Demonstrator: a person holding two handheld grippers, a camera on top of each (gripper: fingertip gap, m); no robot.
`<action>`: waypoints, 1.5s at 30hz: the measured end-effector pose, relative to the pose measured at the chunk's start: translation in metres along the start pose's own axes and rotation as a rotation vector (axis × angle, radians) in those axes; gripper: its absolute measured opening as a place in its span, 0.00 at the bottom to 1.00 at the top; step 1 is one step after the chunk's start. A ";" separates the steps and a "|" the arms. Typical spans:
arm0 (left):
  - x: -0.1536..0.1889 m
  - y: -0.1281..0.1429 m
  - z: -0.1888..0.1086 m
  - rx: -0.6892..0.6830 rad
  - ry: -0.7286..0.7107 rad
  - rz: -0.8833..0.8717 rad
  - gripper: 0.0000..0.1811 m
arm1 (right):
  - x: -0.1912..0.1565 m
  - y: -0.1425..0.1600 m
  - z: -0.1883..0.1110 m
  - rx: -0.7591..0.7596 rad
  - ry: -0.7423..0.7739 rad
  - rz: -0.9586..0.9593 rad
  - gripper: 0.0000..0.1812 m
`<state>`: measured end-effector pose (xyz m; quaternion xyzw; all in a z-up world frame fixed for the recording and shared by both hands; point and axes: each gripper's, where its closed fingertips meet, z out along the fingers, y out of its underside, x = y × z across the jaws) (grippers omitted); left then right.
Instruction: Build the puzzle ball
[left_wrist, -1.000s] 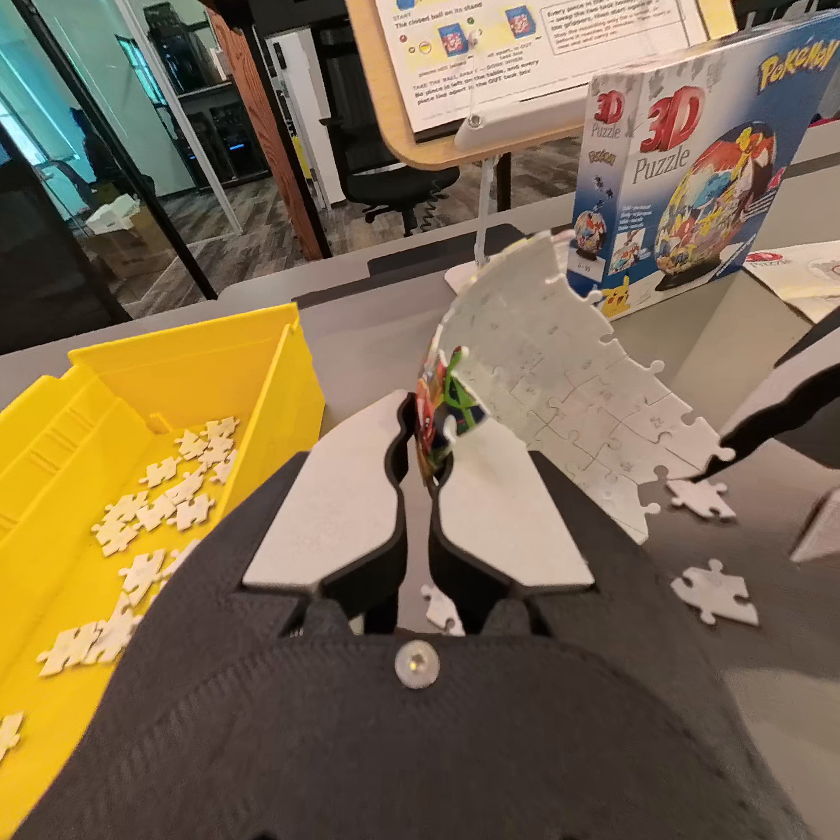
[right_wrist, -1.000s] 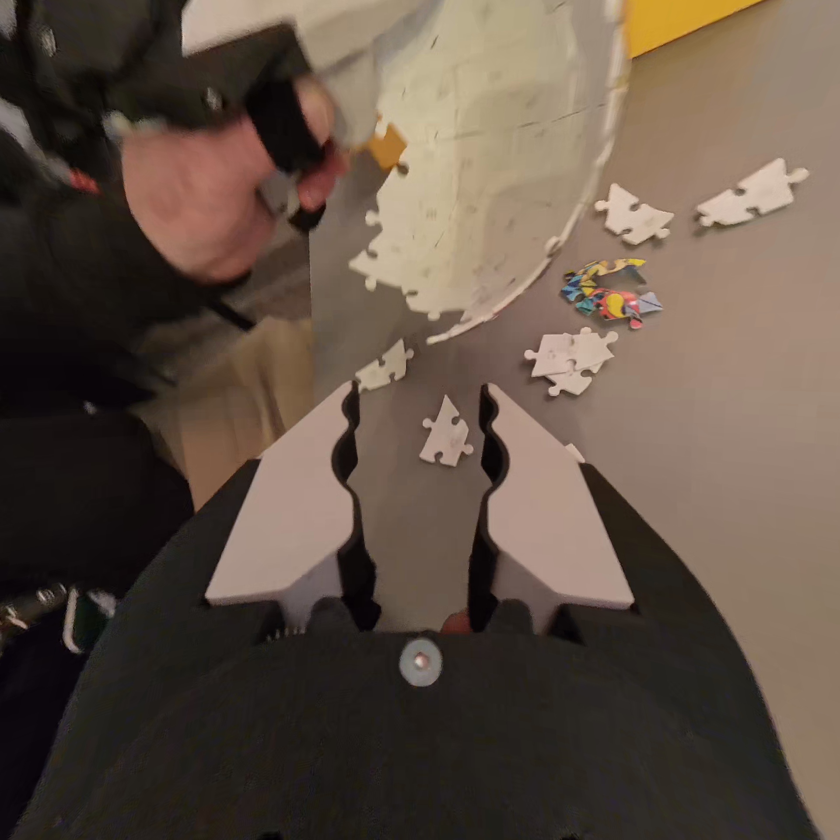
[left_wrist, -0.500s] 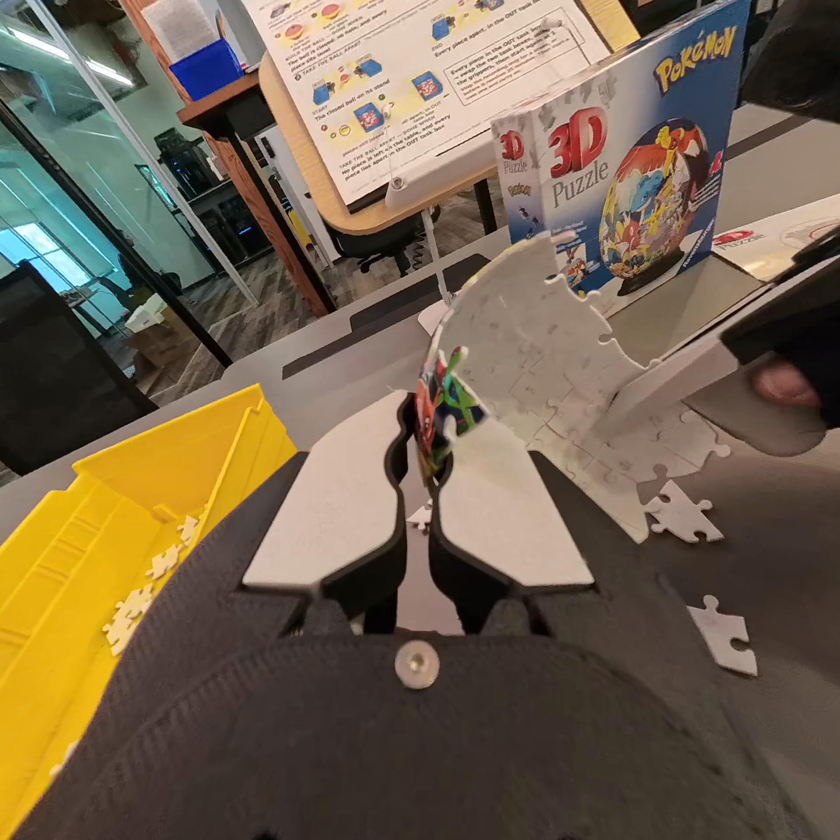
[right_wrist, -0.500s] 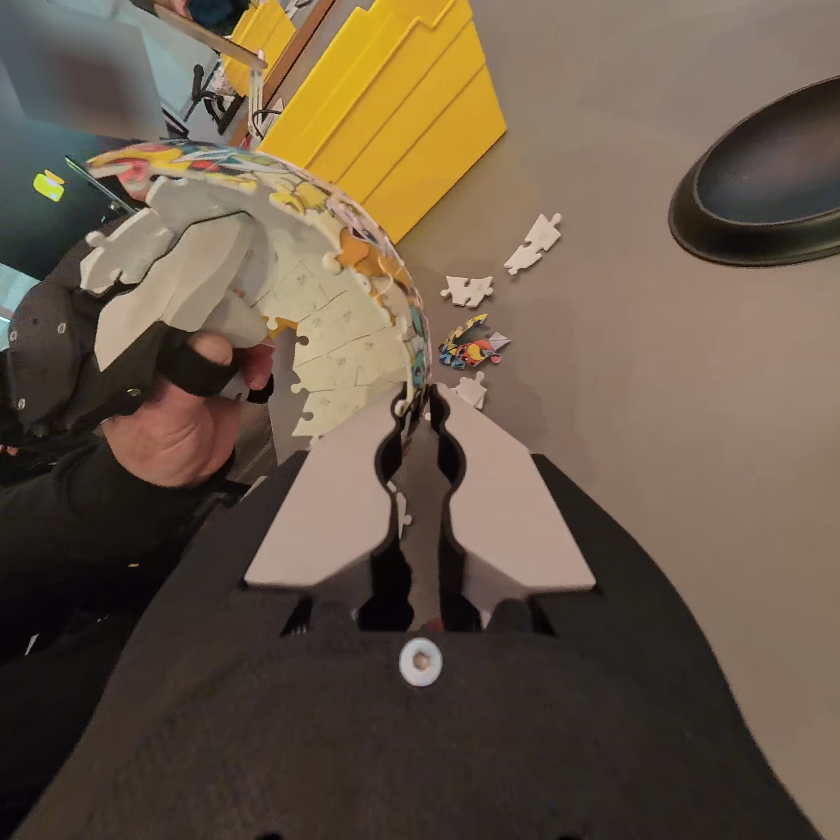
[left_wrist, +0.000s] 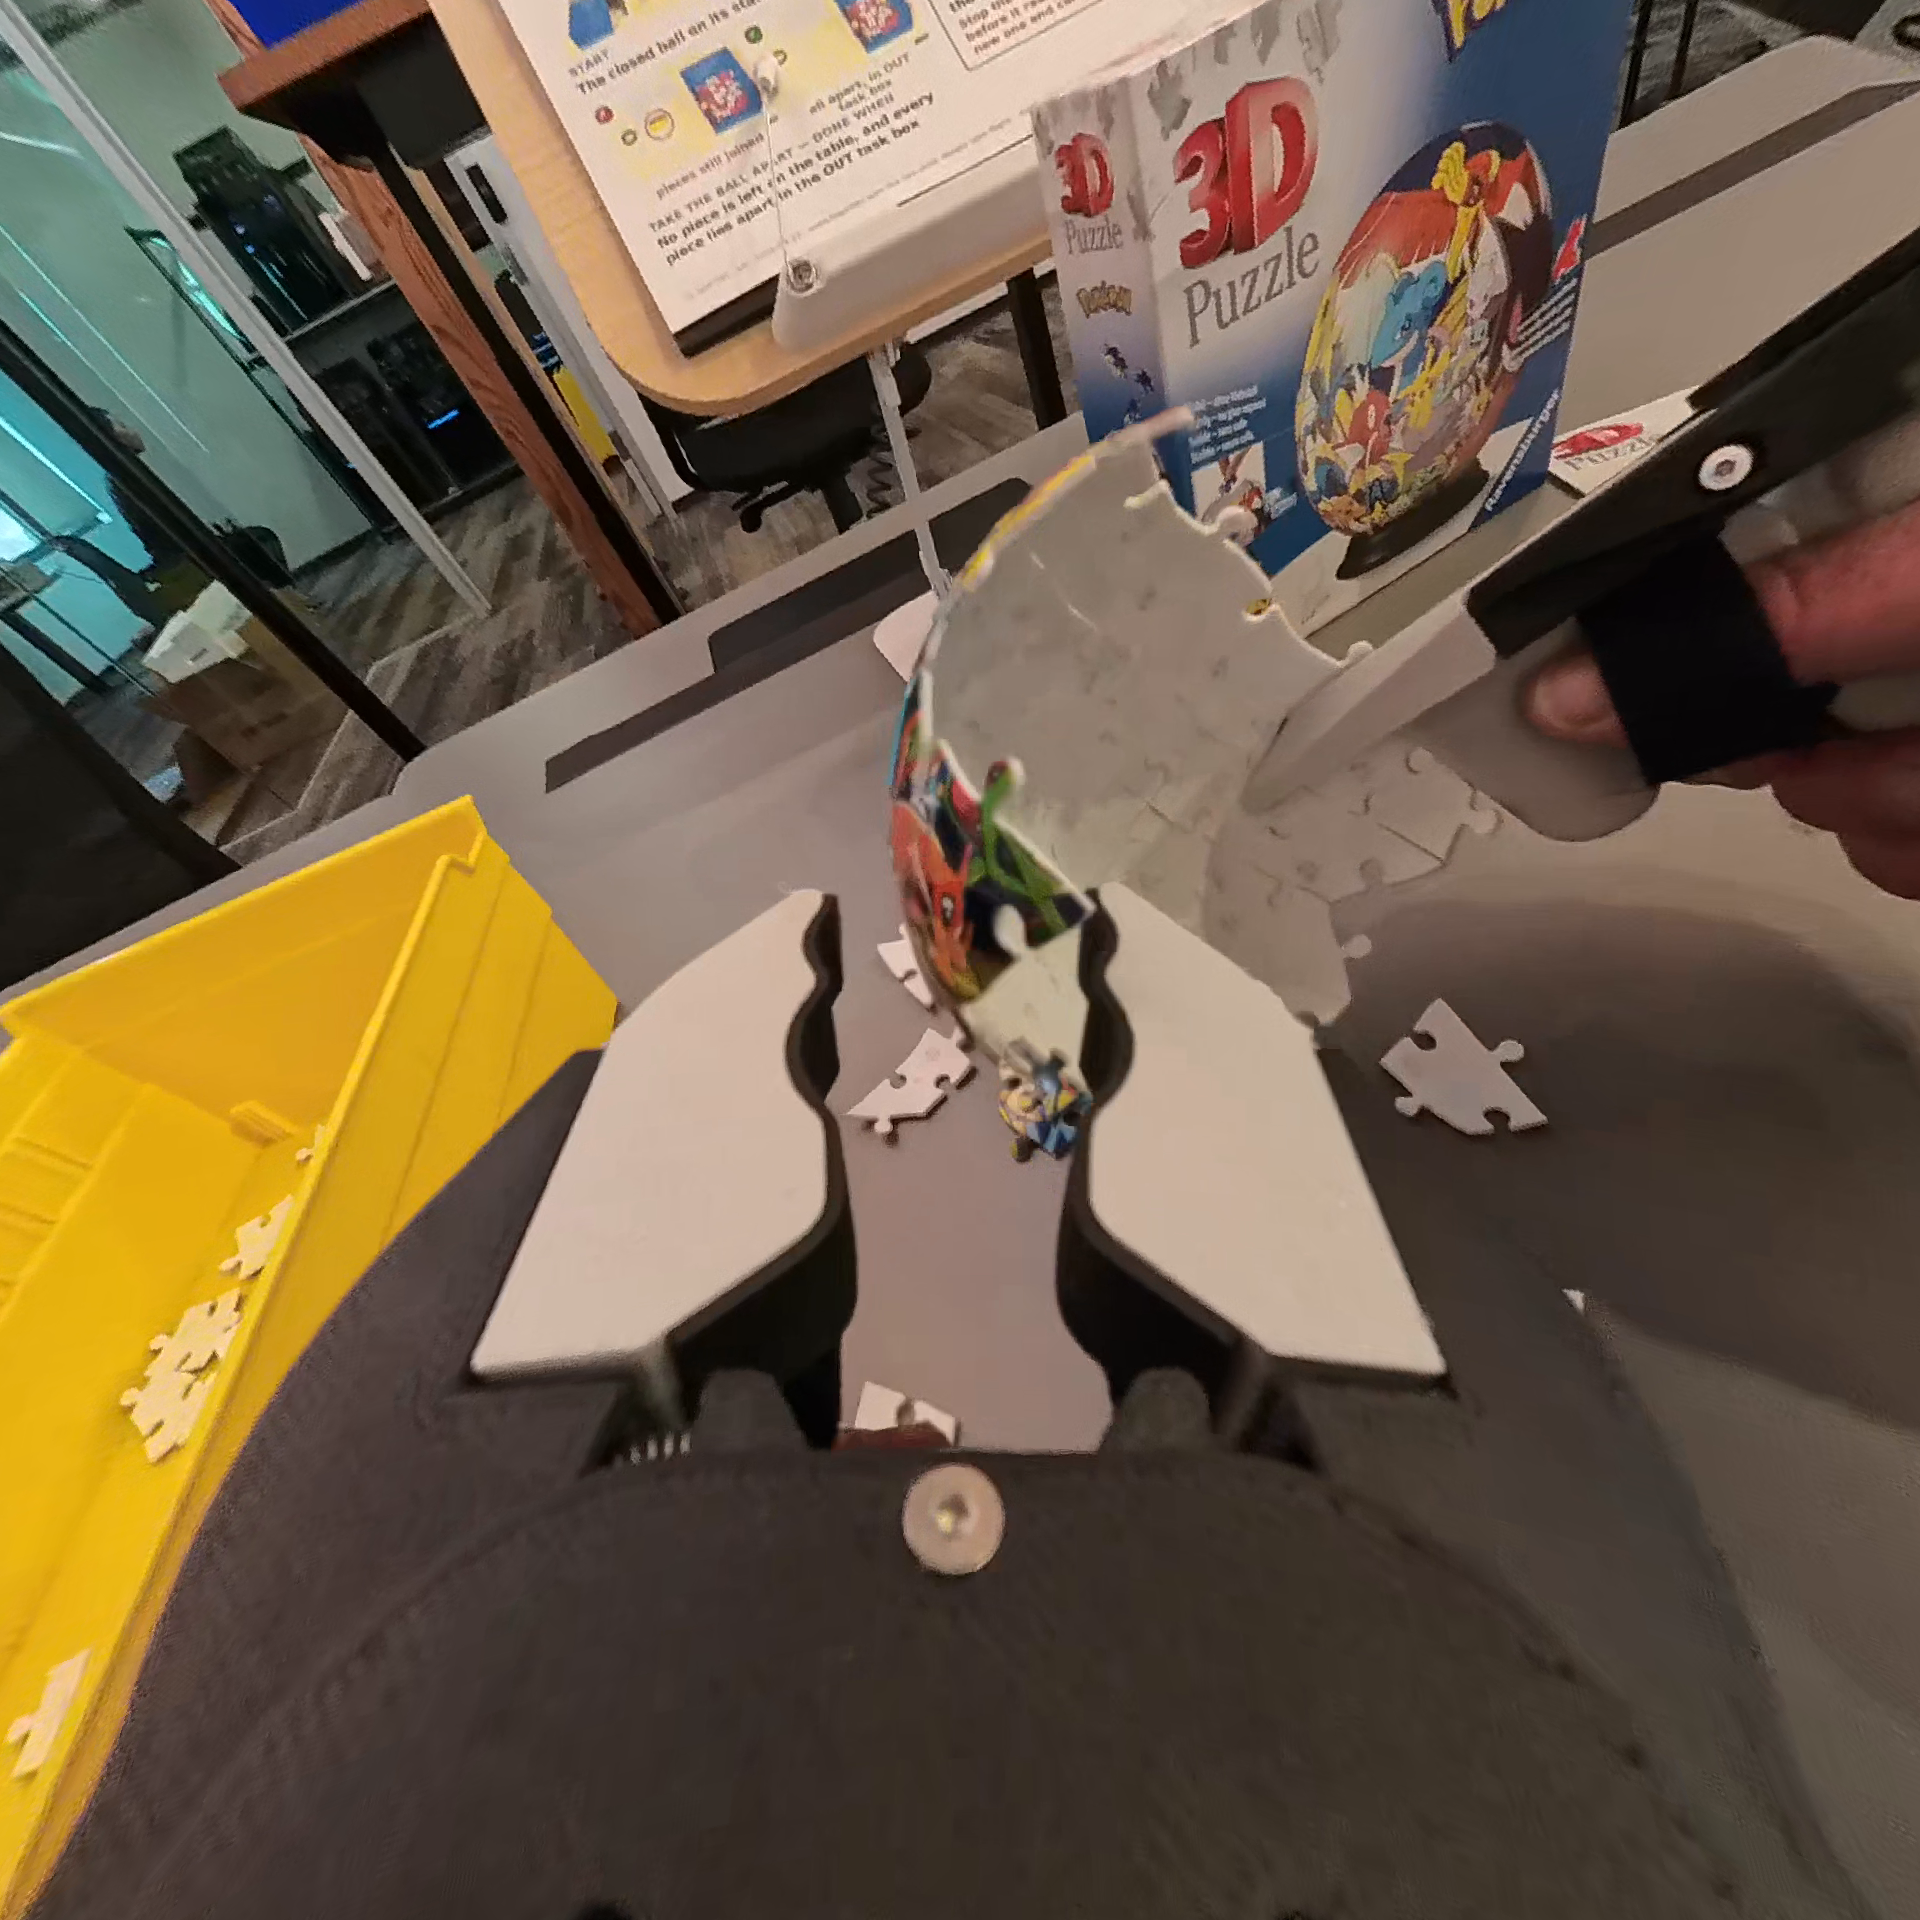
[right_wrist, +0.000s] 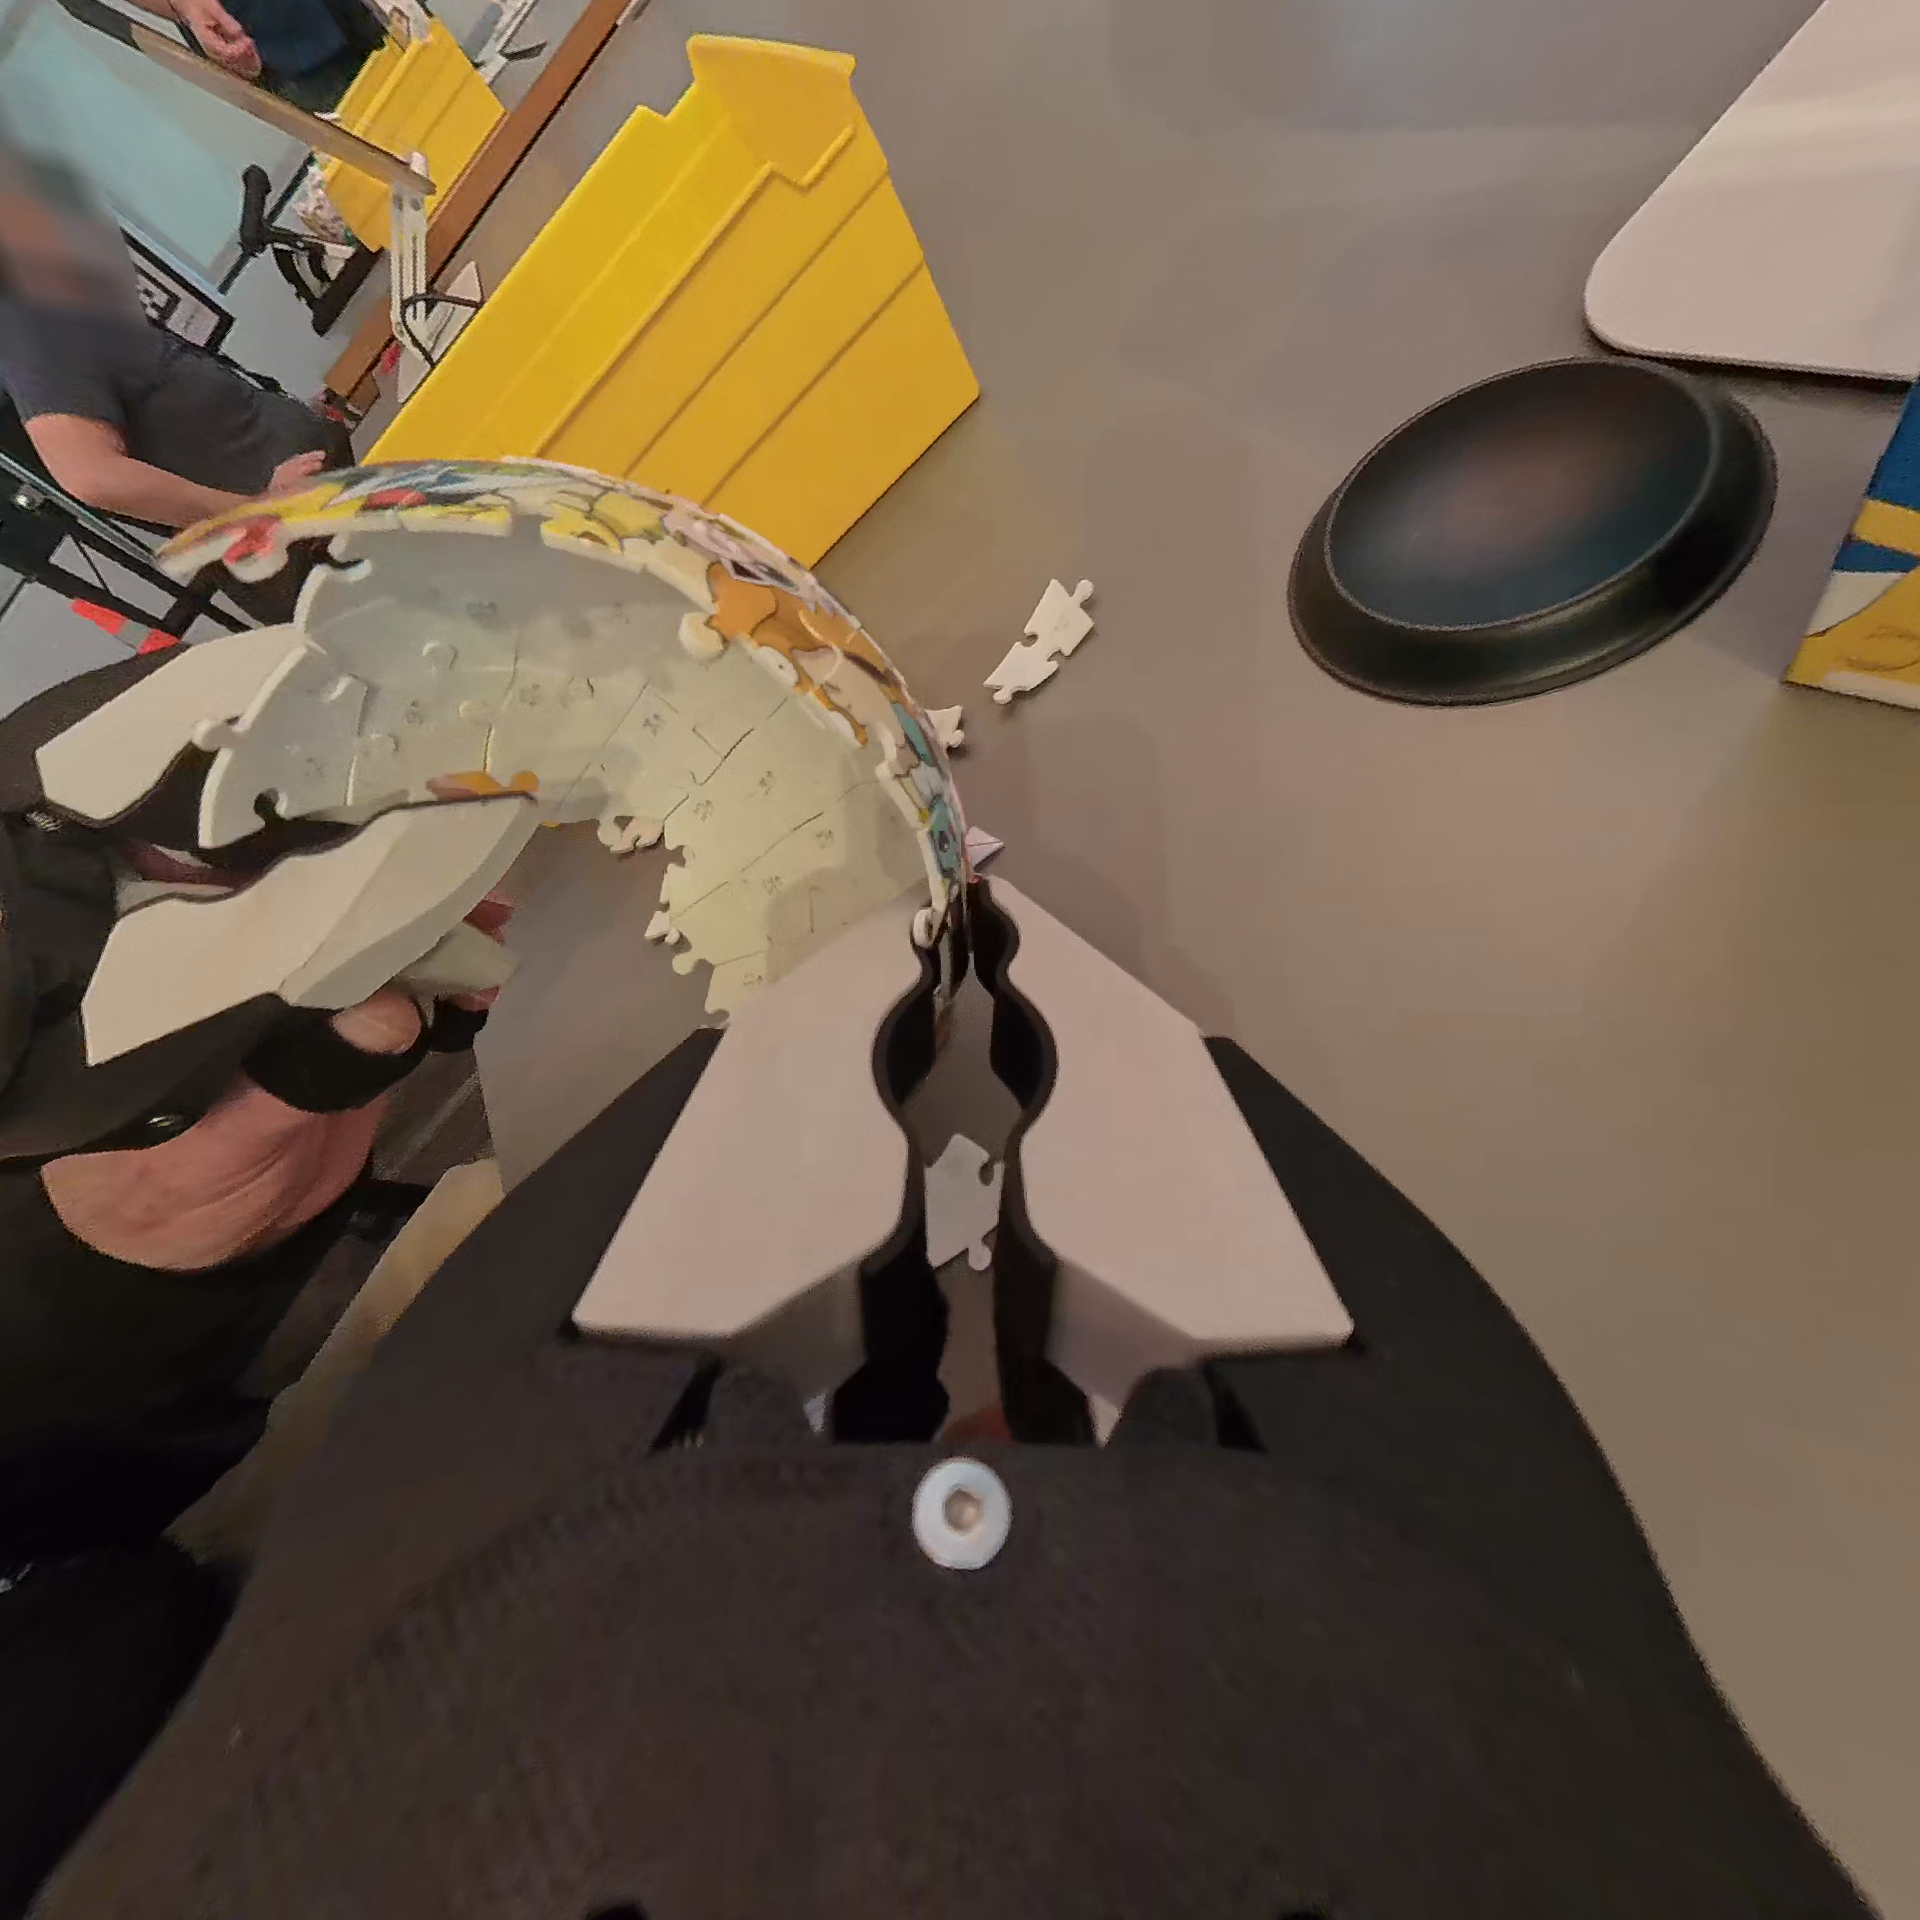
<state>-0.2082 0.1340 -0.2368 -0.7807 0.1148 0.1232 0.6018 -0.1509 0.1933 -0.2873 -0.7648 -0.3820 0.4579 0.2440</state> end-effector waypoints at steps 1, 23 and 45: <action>0.000 0.000 -0.001 -0.004 0.002 -0.003 0.25 | 0.002 -0.001 -0.001 0.002 0.010 -0.005 0.00; -0.022 -0.014 0.008 -0.131 -0.193 0.400 0.14 | -0.019 -0.025 -0.010 -0.007 0.286 -0.465 0.00; -0.065 0.004 0.006 -0.110 -0.225 0.094 0.02 | -0.007 0.044 -0.034 -0.331 0.070 -0.417 0.15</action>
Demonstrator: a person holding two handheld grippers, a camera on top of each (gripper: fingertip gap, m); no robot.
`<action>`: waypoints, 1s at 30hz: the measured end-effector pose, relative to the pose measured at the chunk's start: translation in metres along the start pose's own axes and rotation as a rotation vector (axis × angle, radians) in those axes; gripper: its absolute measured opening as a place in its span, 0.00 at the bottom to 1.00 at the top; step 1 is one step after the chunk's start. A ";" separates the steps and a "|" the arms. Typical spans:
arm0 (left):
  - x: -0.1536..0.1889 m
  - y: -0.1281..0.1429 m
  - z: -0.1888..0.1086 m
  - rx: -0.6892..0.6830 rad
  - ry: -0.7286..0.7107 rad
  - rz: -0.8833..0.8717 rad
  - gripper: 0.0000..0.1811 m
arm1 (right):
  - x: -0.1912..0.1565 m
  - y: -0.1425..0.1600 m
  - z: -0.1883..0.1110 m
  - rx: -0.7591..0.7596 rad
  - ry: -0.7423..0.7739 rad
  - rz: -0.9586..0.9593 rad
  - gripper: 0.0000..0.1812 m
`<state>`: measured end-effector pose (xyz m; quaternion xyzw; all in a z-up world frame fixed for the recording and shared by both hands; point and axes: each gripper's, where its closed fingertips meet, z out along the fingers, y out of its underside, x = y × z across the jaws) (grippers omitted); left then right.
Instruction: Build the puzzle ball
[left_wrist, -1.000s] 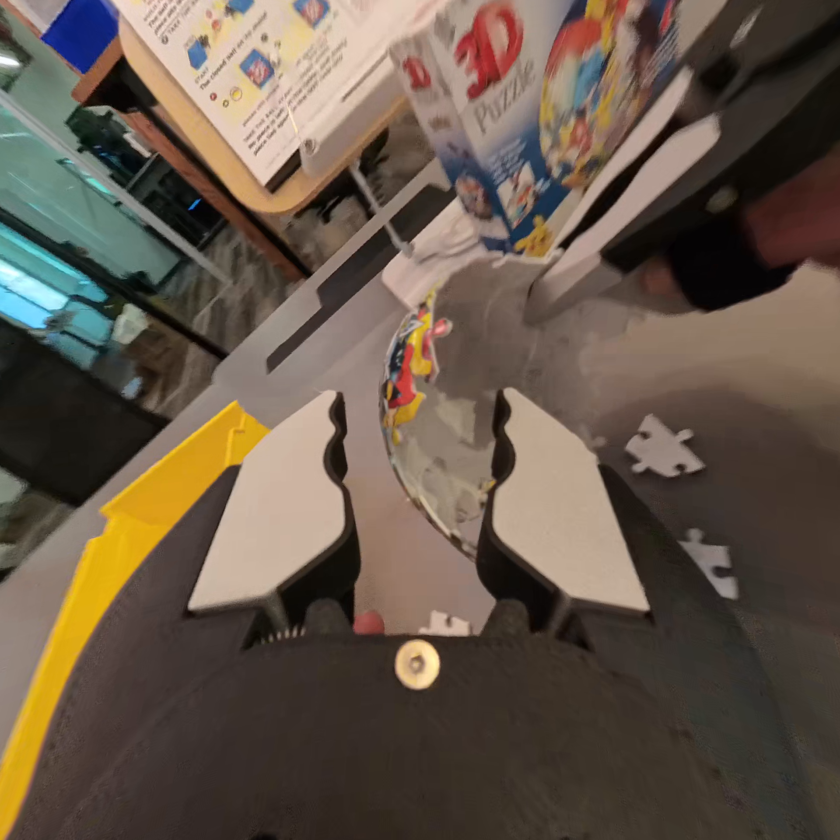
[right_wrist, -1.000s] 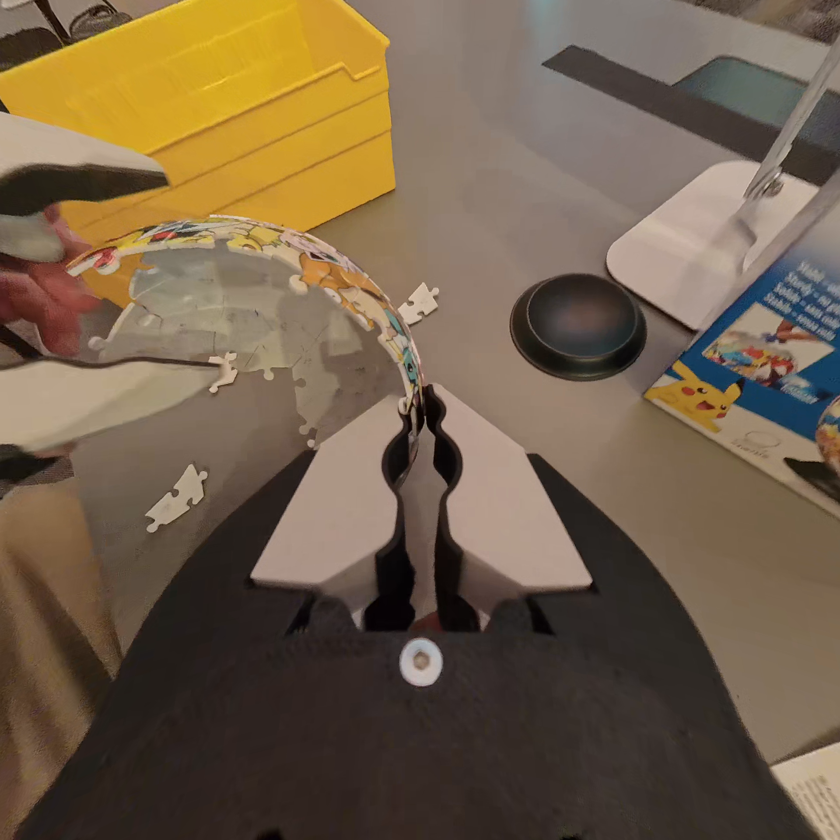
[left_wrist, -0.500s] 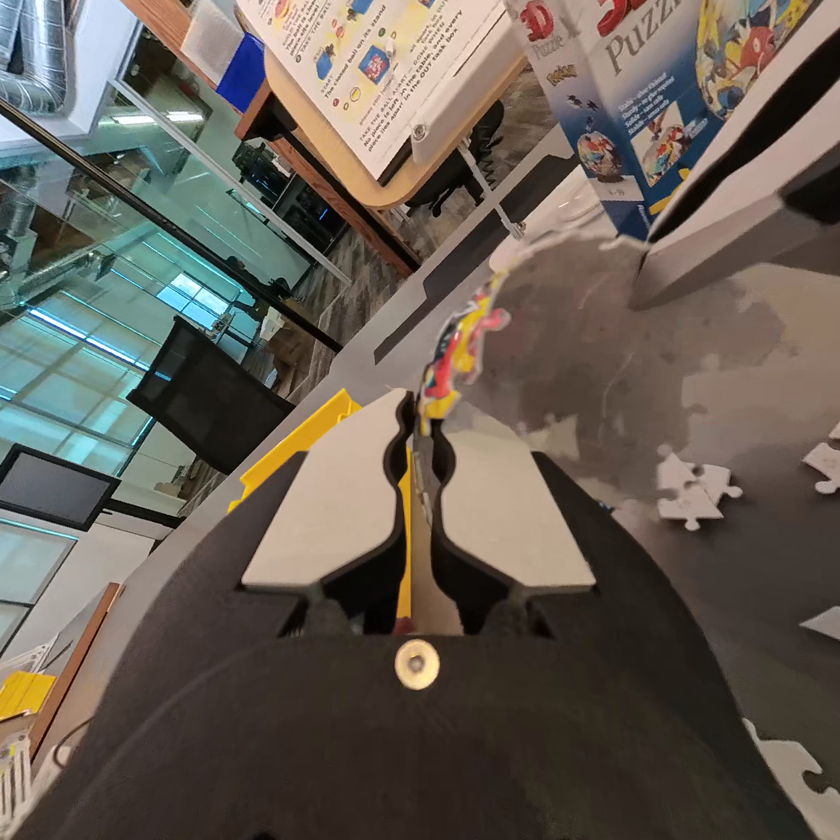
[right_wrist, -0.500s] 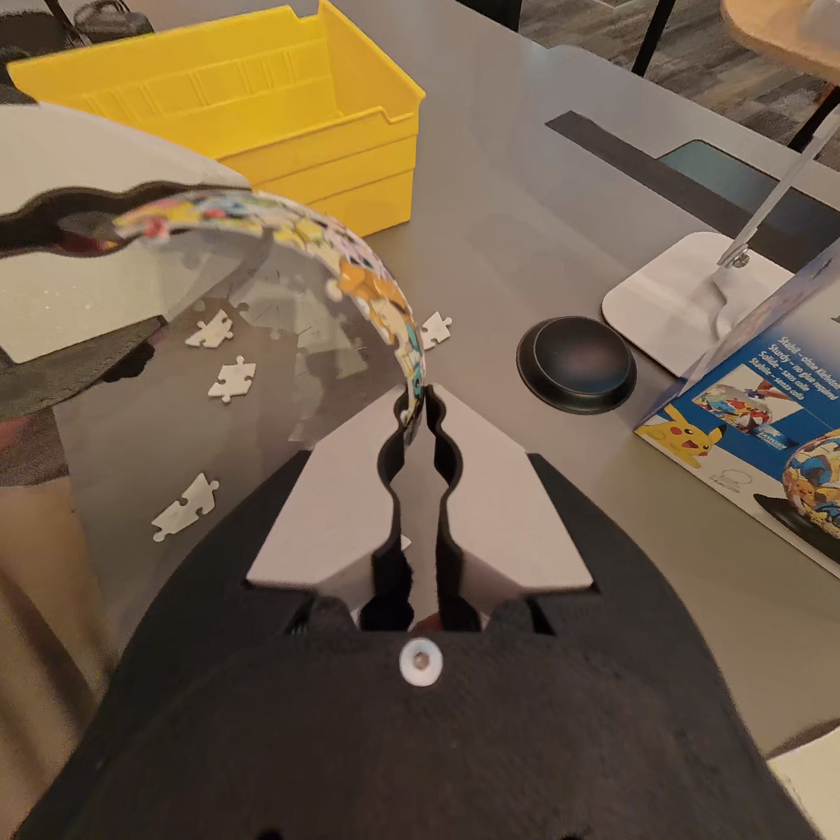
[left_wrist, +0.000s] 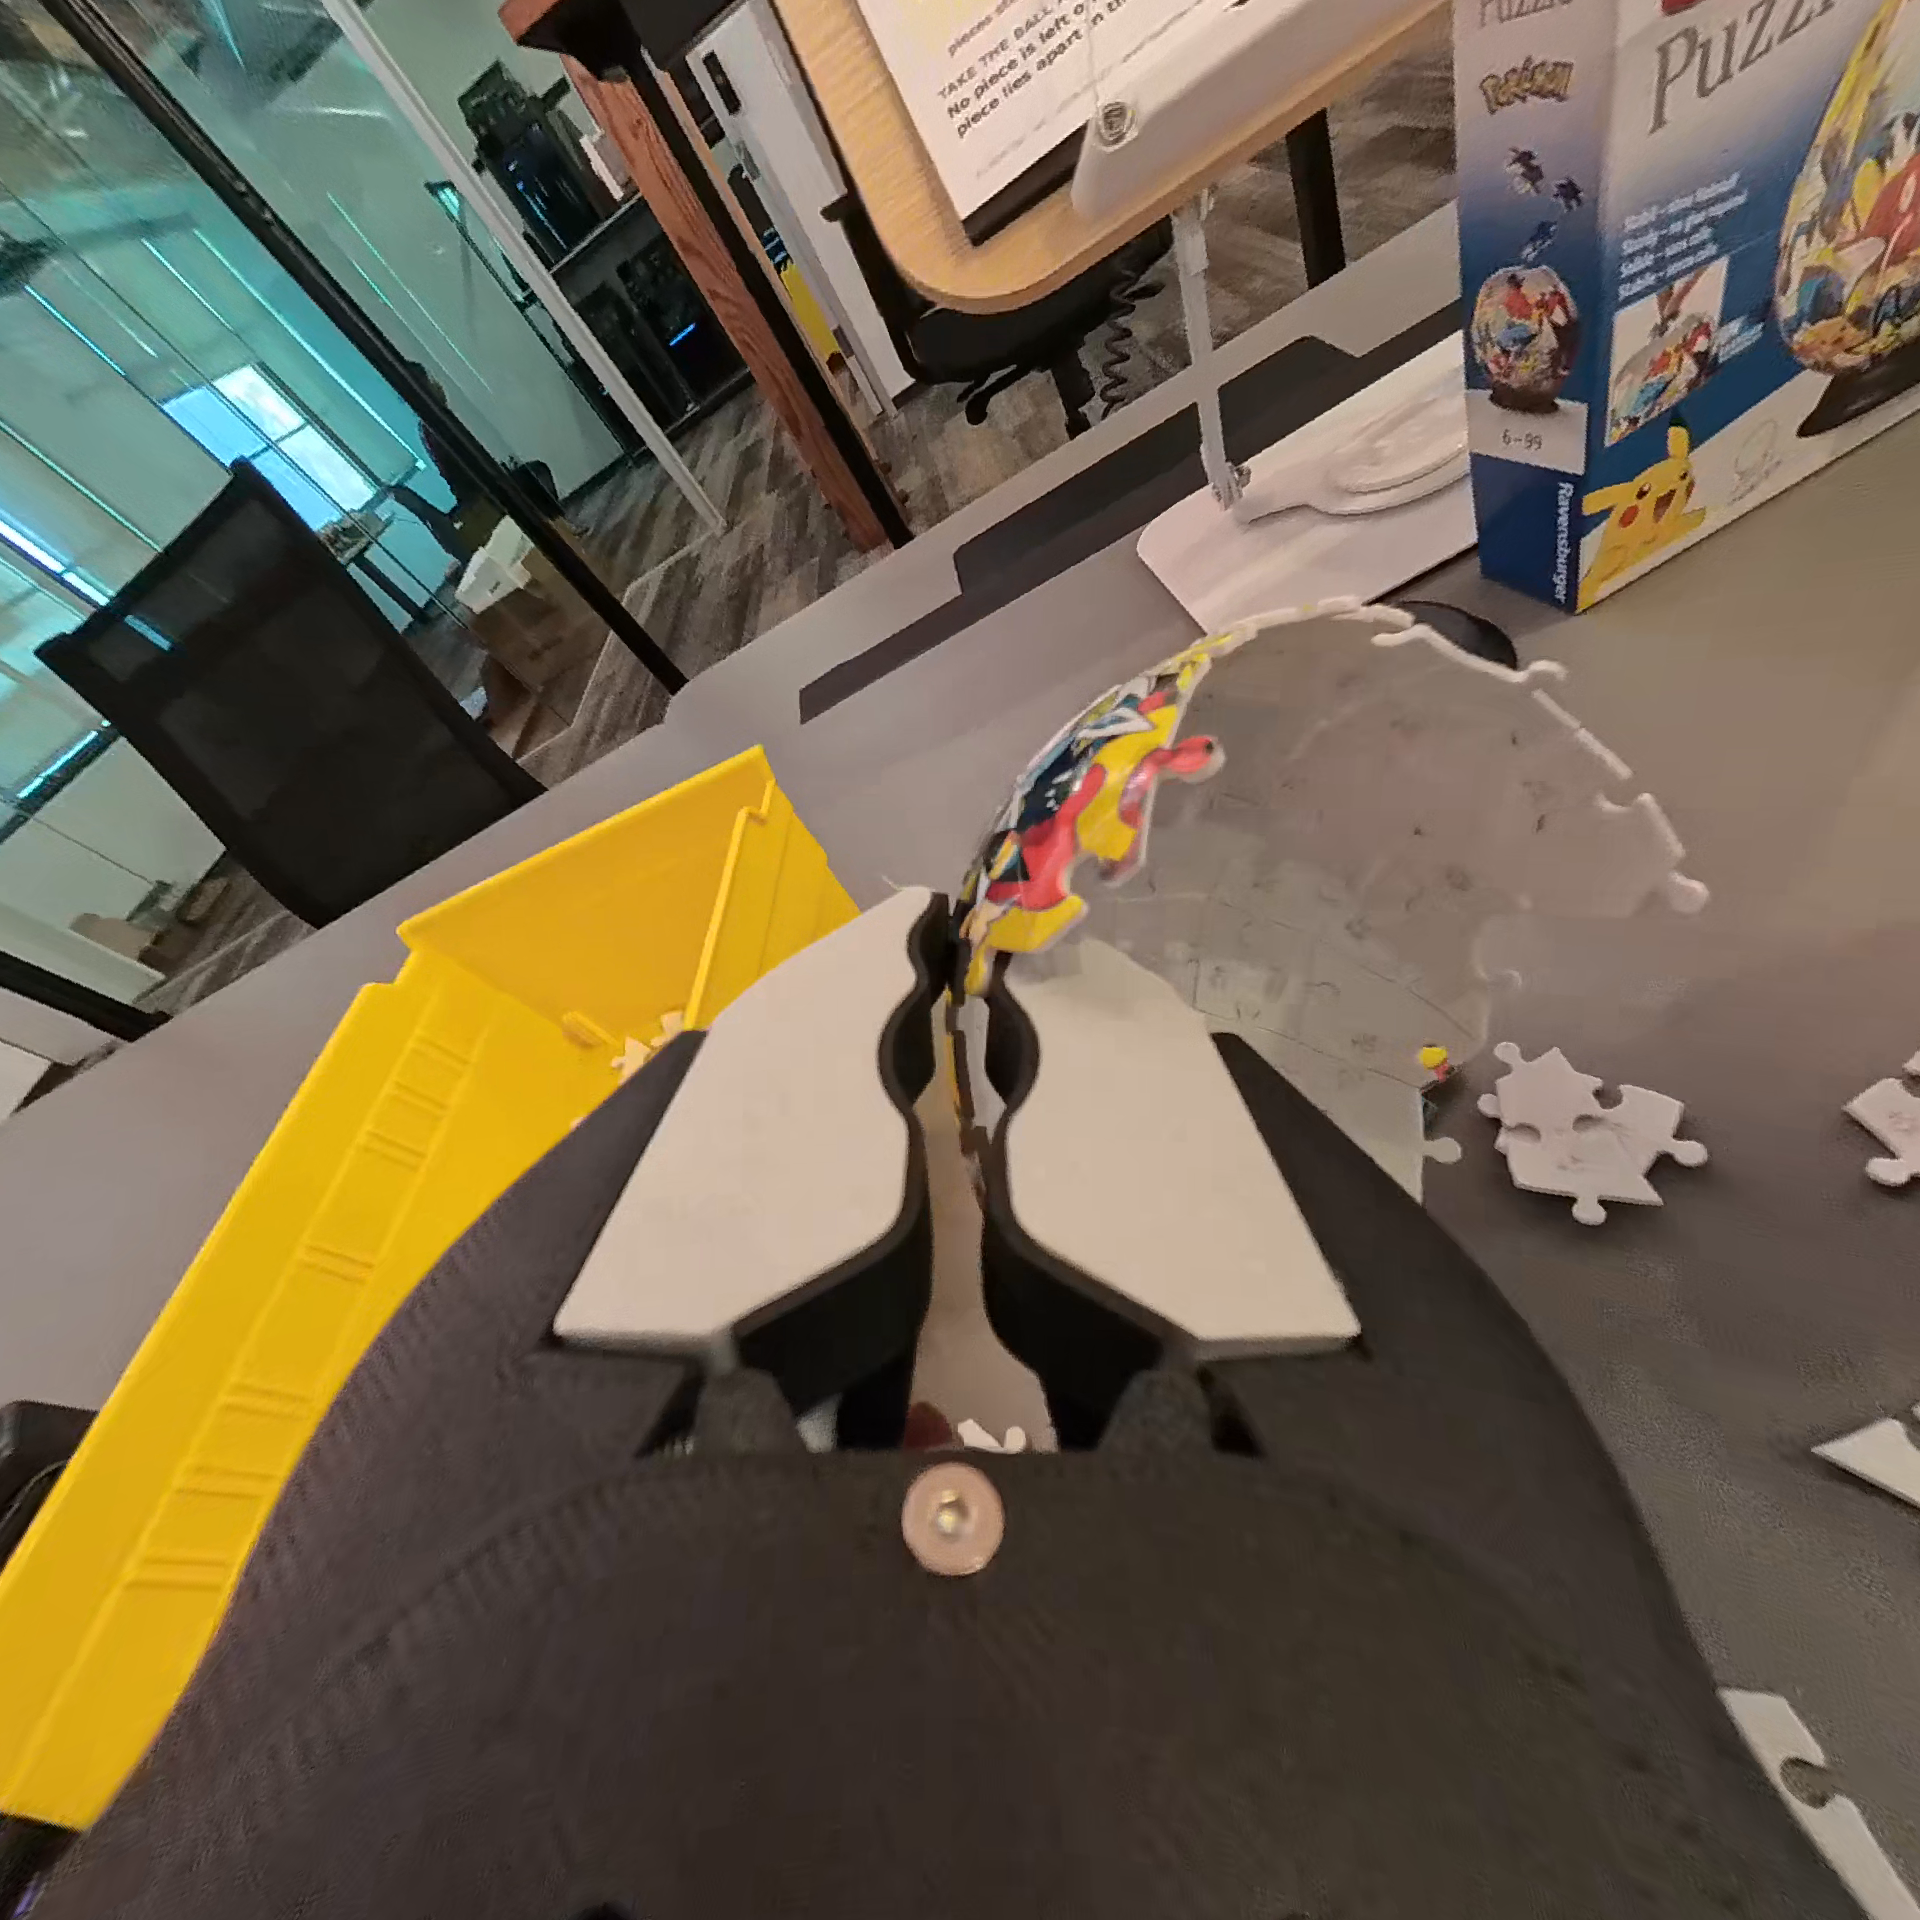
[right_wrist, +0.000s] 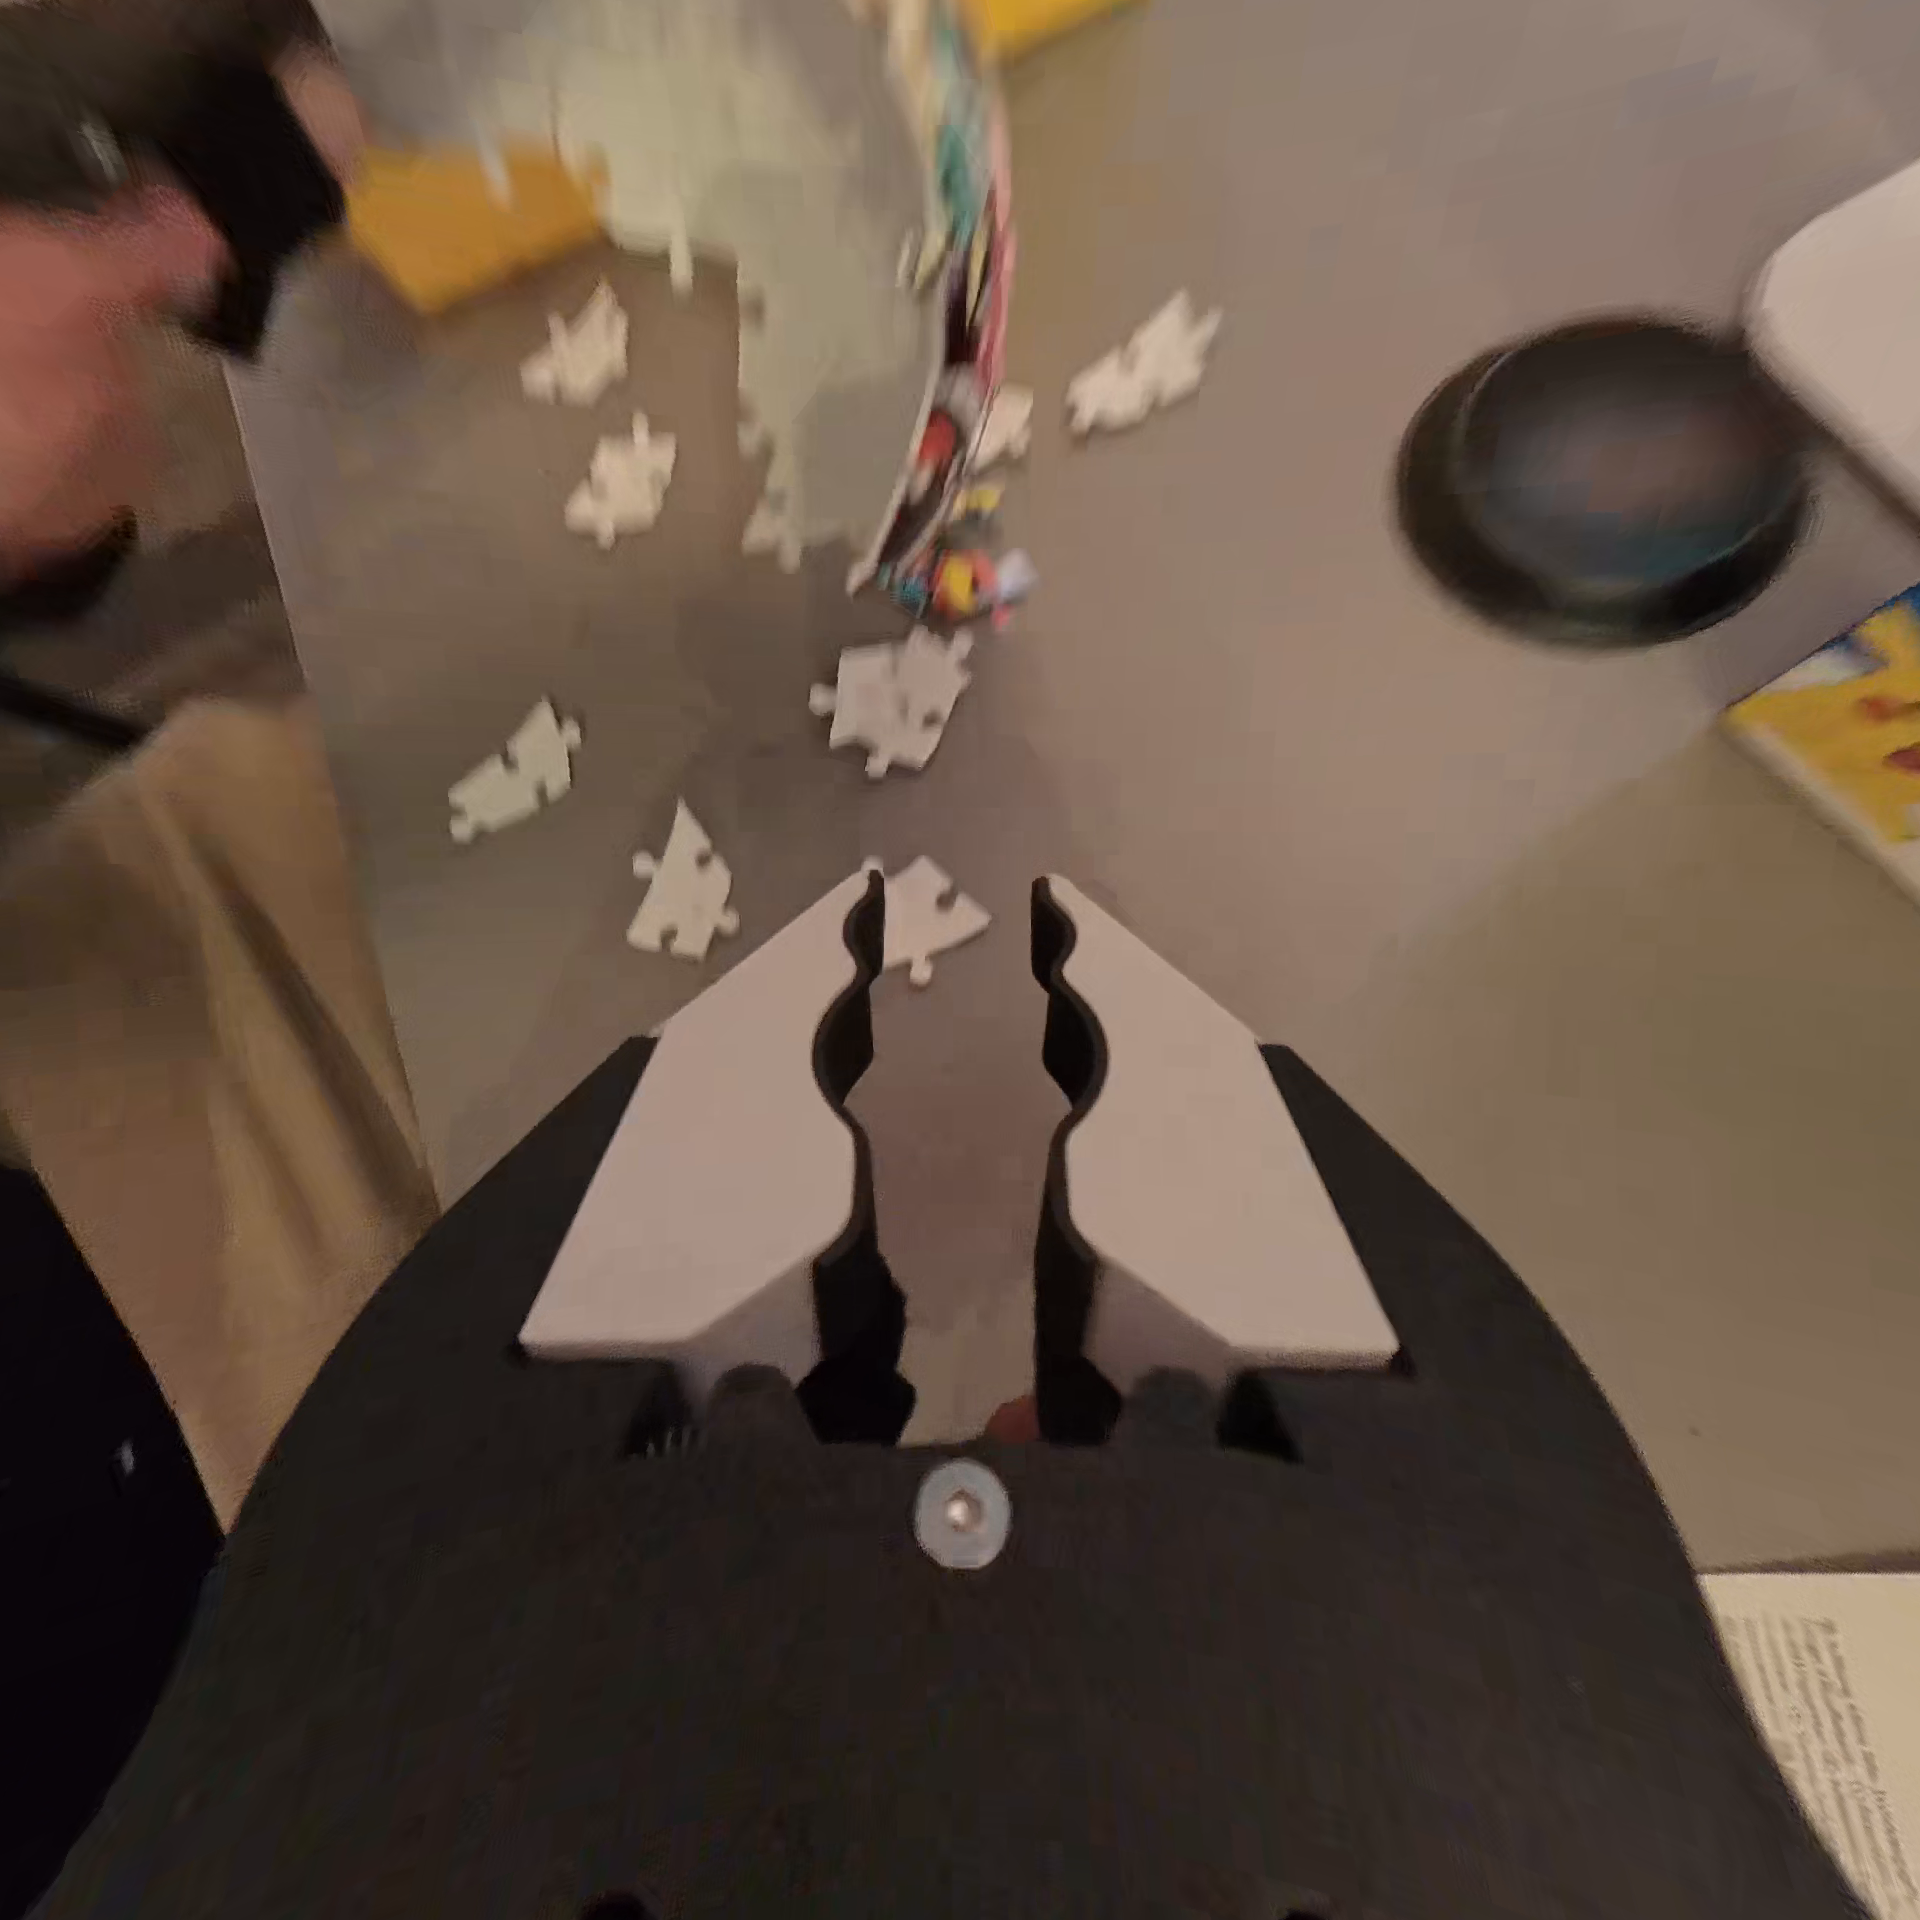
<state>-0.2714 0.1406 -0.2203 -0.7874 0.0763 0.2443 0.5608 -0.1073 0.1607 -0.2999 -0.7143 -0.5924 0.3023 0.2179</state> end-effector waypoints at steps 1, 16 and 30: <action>-0.001 0.000 0.000 0.001 0.001 -0.008 0.02 | -0.003 0.011 0.007 -0.055 -0.009 -0.016 0.16; 0.011 0.002 0.004 0.015 0.091 -0.205 0.02 | -0.020 0.036 0.040 -0.189 0.017 -0.149 0.13; 0.062 -0.020 0.024 0.033 0.215 -0.293 0.02 | -0.011 0.065 0.011 -0.238 -0.018 -0.239 0.13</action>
